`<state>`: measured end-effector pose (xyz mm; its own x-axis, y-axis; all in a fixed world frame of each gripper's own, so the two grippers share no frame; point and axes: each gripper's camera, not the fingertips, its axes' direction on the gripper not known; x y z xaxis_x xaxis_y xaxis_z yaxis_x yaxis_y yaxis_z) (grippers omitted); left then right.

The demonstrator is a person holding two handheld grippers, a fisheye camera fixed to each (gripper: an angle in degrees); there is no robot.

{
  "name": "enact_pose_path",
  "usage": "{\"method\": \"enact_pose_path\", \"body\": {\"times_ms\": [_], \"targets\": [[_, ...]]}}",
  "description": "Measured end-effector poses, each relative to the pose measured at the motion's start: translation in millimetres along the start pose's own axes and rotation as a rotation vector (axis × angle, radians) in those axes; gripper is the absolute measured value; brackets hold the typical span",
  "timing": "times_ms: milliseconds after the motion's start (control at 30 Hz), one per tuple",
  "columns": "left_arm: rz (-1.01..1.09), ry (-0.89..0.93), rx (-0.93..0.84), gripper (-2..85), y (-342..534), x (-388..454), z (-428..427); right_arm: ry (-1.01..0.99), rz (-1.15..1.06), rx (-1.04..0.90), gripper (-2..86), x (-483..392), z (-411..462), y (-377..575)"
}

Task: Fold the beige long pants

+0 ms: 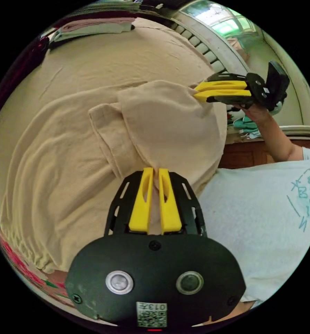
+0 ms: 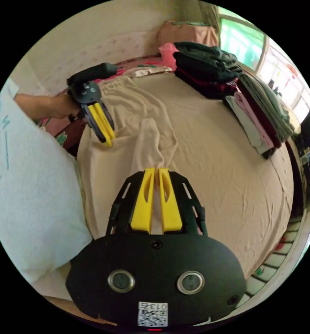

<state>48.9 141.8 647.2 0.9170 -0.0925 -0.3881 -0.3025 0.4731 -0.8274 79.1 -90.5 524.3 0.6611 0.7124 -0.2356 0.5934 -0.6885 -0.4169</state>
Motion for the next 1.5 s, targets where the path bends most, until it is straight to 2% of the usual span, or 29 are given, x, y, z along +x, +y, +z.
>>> {"method": "enact_pose_path", "body": {"times_ms": [67, 133, 267, 333, 433, 467, 533, 633, 767, 867, 933, 1000, 1033, 1100, 1200, 1267, 1333, 1400, 1500], "targets": [[0.067, -0.011, 0.033, 2.5, 2.8, 11.0, -11.3, -0.027, -0.209, 0.051, 2.3, -19.7, -20.7, -3.0], [0.108, -0.002, 0.055, 2.0, 13.7, 18.2, -21.1, -0.035, -0.316, 0.022, 2.4, -32.6, -27.4, -6.5], [0.021, 0.077, 0.036, 2.0, 34.8, -2.1, -9.5, -0.153, -0.417, -0.099, 3.2, -37.6, -26.3, -21.6], [-0.044, 0.158, 0.086, 2.5, 46.5, -17.4, -5.0, -0.176, -0.346, -0.040, 3.7, -17.5, -40.7, -31.8], [-0.050, 0.145, 0.114, 5.7, 50.6, -19.7, -6.1, -0.196, -0.094, 0.119, 5.2, 37.2, -65.3, -50.0], [-0.045, 0.126, 0.126, 6.8, 50.7, -18.4, -7.7, -0.173, -0.005, 0.101, 5.8, 55.6, -61.1, -59.0], [-0.055, 0.069, 0.208, 12.5, 51.6, -16.6, -19.1, -0.161, 0.023, 0.031, 6.3, 67.9, -44.6, -73.2], [-0.069, 0.037, 0.345, 16.4, 48.2, -22.4, -35.5, -0.149, -0.006, -0.113, 7.0, 70.6, -7.6, -92.8], [-0.003, -0.015, 0.351, 17.9, 18.1, -33.7, -36.5, -0.230, -0.083, -0.313, 5.3, 67.4, 35.6, -102.8], [0.084, -0.114, 0.197, 17.3, -15.4, -46.1, -12.7, -0.212, -0.107, -0.411, 2.6, 67.8, 49.2, -105.4], [0.146, -0.178, 0.156, 13.4, -28.0, -48.8, -6.1, -0.145, -0.113, -0.389, 2.0, 68.9, 40.6, -105.5], [0.187, -0.130, 0.104, 7.0, -34.2, -49.0, -9.0, -0.124, -0.059, -0.356, 1.6, 79.5, 27.2, -100.9], [0.198, -0.063, 0.122, 6.5, -34.3, -45.6, -16.9, -0.126, 0.013, -0.325, 1.4, 93.3, 17.5, -93.7], [0.241, -0.075, 0.204, 6.2, -27.7, -31.8, -31.6, -0.156, 0.151, -0.285, 1.3, 121.0, 7.0, -76.1], [0.241, -0.078, 0.257, 6.2, -23.9, -23.8, -38.9, -0.315, 0.409, -0.212, 1.1, 175.1, 8.6, -32.9], [0.163, -0.093, 0.250, 6.7, -25.7, -39.8, -30.1, -0.531, 0.614, -0.111, 1.0, 210.7, 24.1, 3.5], [0.030, -0.028, 0.246, 8.2, -22.0, -73.6, -18.7, -0.584, 0.694, -0.069, 0.9, 221.4, 27.4, 22.8], [-0.040, 0.063, 0.303, 9.8, -10.3, -91.1, -23.8, -0.462, 0.716, -0.055, 1.0, 221.3, 11.8, 33.9], [-0.089, 0.035, 0.337, 12.7, 16.1, -97.4, -38.6, -0.303, 0.599, 0.032, 1.6, 197.1, -30.4, 32.8]]}}
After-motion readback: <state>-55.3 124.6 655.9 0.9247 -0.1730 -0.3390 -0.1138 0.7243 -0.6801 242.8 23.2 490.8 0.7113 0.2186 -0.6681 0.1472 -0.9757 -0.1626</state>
